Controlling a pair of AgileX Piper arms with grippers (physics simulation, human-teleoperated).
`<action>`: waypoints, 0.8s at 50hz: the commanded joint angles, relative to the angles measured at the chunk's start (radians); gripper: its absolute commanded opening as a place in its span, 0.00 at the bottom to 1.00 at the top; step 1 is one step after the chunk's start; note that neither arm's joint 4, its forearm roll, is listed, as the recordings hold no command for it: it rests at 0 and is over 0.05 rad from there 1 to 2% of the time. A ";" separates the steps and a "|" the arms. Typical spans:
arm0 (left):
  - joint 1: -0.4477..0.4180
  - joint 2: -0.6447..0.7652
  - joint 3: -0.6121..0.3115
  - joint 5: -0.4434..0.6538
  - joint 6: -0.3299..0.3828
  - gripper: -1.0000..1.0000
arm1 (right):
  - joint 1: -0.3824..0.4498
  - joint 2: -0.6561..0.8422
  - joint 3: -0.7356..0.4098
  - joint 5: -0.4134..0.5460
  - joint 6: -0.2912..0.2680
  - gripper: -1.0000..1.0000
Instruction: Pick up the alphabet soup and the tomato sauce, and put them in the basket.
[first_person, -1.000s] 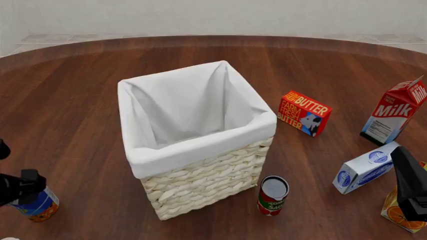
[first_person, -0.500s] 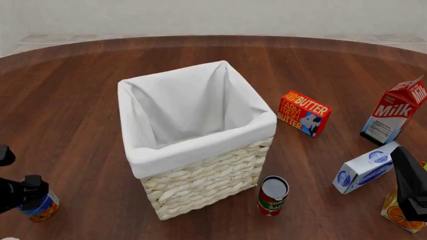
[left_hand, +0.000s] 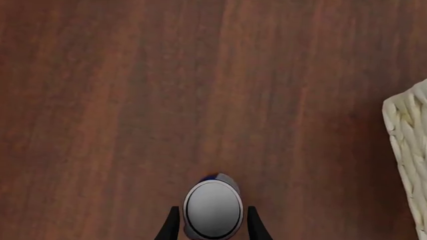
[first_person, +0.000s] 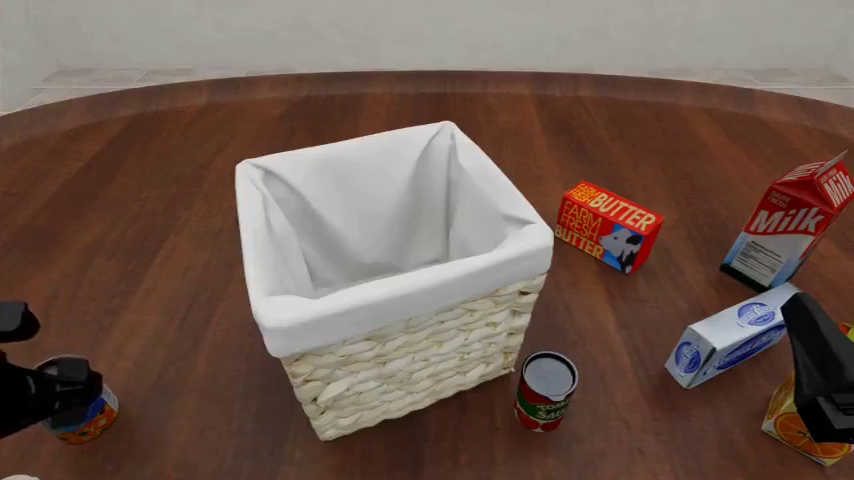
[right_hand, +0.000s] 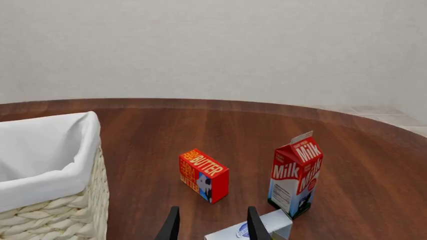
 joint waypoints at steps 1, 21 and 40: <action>-0.006 0.026 0.015 -0.035 -0.005 1.00 | -0.002 0.000 0.000 0.000 0.000 1.00; -0.013 0.056 0.030 -0.077 -0.008 1.00 | -0.003 -0.001 0.000 0.000 -0.002 1.00; -0.005 0.016 0.018 -0.060 0.049 0.00 | -0.008 -0.001 0.001 -0.001 -0.005 1.00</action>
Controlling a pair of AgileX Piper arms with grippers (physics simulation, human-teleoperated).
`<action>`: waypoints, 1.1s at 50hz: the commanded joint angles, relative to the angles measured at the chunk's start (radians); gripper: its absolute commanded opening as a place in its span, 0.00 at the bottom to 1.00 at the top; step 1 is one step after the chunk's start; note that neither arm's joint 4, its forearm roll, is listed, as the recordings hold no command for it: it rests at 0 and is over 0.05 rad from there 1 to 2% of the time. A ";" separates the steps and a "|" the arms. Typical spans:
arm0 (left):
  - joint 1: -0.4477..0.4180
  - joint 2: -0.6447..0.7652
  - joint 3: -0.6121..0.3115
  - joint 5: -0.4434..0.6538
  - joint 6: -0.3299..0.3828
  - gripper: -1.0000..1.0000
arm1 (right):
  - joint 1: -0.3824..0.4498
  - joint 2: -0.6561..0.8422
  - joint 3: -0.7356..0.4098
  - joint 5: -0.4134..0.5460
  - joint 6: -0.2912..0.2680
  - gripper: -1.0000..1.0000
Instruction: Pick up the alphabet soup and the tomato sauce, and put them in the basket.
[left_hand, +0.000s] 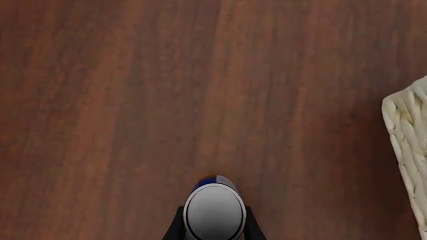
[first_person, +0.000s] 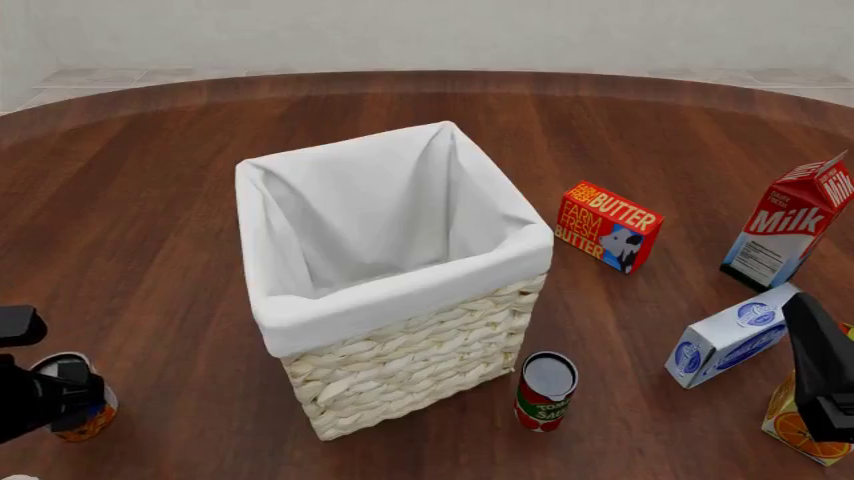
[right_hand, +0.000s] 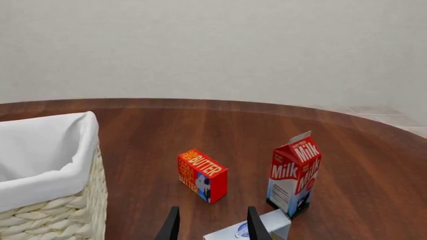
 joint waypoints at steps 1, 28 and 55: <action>0.004 -0.007 -0.006 -0.004 0.038 0.00 | -0.002 0.000 0.000 0.000 -0.002 1.00; 0.008 -0.078 -0.151 0.098 0.084 0.00 | -0.003 0.000 0.000 -0.002 -0.001 1.00; -0.041 -0.111 -0.293 0.151 0.059 0.00 | 0.000 0.000 0.000 -0.004 -0.001 1.00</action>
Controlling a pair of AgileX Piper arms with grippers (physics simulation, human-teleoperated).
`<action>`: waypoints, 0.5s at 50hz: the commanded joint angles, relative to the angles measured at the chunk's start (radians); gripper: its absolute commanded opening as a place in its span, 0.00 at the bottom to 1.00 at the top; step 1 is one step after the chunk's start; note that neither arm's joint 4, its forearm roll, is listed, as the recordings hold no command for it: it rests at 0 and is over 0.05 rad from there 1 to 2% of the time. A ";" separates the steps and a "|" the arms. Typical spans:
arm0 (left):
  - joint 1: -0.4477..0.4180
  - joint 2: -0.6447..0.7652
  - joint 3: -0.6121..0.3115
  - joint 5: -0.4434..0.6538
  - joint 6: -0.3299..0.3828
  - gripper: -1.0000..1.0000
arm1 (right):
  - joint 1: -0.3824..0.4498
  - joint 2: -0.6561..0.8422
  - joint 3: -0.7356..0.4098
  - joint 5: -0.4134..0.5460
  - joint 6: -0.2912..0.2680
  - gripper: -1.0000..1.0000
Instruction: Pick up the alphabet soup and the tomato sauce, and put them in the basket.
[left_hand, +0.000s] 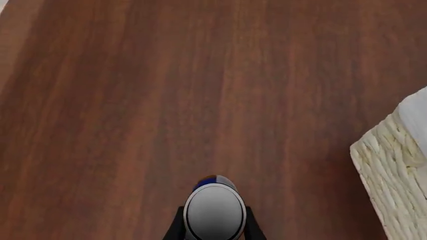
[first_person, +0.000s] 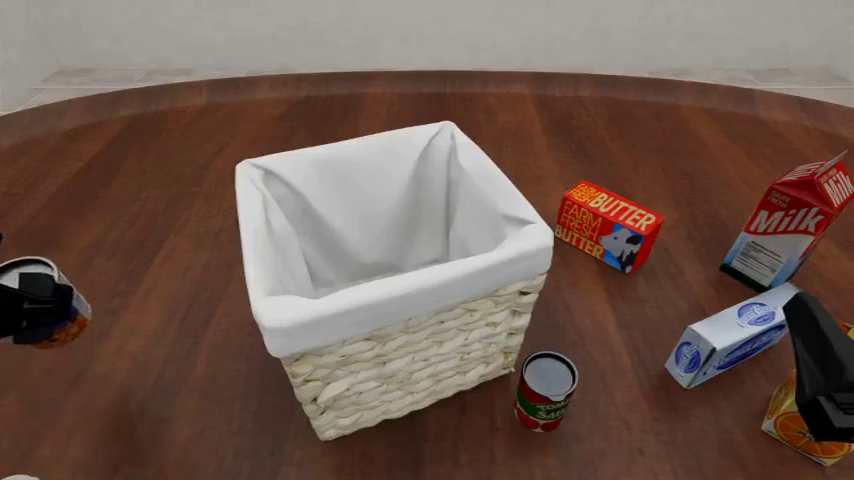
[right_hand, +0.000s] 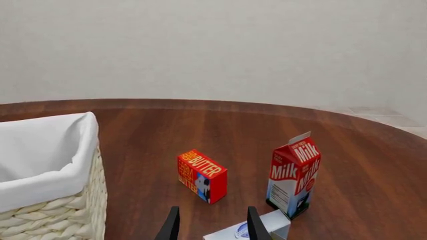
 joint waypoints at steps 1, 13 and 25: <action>-0.026 -0.015 -0.066 0.013 -0.004 0.00 | 0.000 0.000 0.000 -0.001 -0.002 1.00; -0.057 -0.009 -0.141 0.016 -0.026 0.00 | -0.003 0.000 0.000 0.000 -0.011 1.00; -0.100 -0.006 -0.194 0.016 -0.047 0.00 | -0.004 0.000 0.000 -0.001 -0.015 1.00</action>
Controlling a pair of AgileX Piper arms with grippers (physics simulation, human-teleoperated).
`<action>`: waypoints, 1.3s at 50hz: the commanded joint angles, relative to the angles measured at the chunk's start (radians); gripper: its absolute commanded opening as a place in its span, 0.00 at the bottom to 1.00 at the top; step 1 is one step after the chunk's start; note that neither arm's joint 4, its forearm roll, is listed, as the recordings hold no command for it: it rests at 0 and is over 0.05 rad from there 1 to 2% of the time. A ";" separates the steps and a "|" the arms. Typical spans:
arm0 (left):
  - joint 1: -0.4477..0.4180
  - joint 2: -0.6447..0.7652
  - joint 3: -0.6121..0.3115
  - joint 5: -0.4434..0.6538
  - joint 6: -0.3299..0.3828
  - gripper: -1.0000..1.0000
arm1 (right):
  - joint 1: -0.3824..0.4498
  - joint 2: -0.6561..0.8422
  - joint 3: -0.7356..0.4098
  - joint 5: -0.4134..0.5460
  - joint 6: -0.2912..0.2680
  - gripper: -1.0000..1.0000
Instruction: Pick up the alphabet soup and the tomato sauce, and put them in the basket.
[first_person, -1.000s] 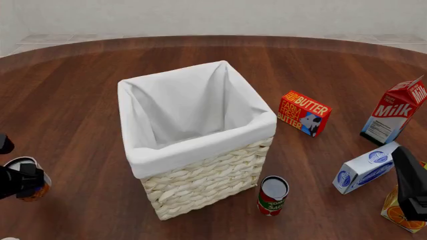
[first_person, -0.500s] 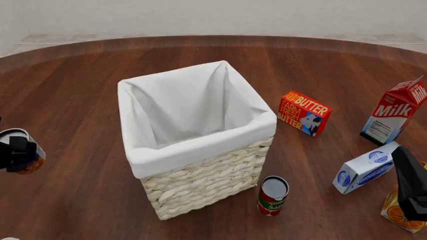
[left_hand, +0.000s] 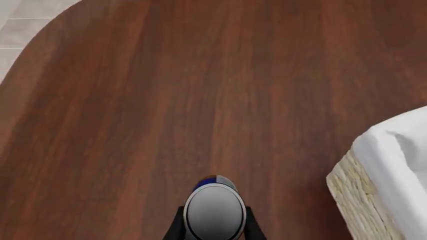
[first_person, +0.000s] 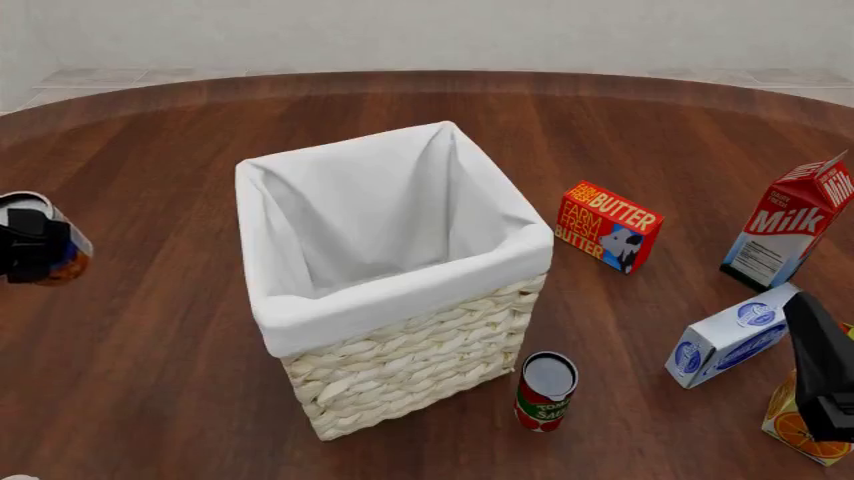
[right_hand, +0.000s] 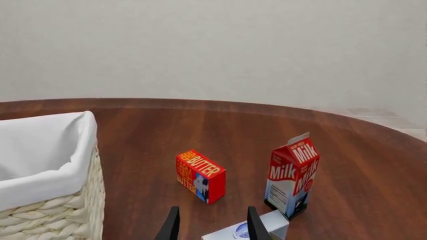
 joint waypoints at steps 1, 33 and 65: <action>-0.043 -0.003 -0.074 0.006 -0.004 0.00 | -0.001 0.000 0.000 0.000 -0.004 1.00; -0.169 0.052 -0.248 0.009 -0.056 0.00 | 0.000 0.000 0.000 -0.002 -0.002 1.00; -0.345 0.125 -0.400 -0.004 -0.074 0.00 | 0.002 0.000 0.000 -0.002 -0.001 1.00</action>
